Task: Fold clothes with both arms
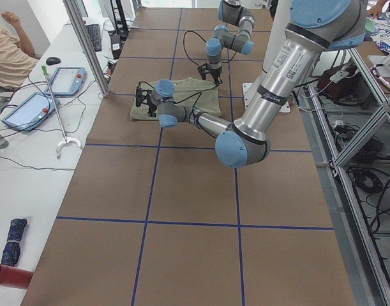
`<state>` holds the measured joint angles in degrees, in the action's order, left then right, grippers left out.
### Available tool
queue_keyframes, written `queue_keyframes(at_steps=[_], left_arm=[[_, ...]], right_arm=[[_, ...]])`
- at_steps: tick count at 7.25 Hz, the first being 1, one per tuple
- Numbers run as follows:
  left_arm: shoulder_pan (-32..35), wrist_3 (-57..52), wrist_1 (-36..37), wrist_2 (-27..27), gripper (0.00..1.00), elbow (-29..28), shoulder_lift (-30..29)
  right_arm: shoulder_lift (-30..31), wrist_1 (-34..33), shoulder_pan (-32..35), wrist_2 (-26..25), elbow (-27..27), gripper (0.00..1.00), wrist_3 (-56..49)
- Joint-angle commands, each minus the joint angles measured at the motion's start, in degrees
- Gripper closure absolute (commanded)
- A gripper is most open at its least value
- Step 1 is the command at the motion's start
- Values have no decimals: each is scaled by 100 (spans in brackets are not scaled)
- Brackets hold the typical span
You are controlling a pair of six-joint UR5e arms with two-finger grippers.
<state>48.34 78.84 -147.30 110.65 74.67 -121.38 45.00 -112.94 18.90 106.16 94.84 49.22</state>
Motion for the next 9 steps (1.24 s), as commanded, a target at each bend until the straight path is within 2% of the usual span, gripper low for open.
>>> queue_keyframes(at_steps=[1, 3, 5, 7, 8, 9], left_arm=[[0, 0, 0, 0, 46, 3, 0], [0, 0, 0, 0, 46, 38, 0], [0, 9, 9, -9, 45, 82, 0], [0, 9, 35, -17, 45, 126, 0], [0, 9, 35, -17, 45, 126, 0], [0, 9, 35, -17, 45, 126, 0]], right_arm=[[26, -26, 69, 19, 34, 100, 0], [437, -26, 131, 63, 349, 100, 0], [1096, 0, 70, -16, 920, 100, 104], [1125, -17, 52, -16, 940, 100, 131], [1108, -18, 43, -8, 940, 69, 184], [1099, -18, 43, 1, 940, 50, 210]])
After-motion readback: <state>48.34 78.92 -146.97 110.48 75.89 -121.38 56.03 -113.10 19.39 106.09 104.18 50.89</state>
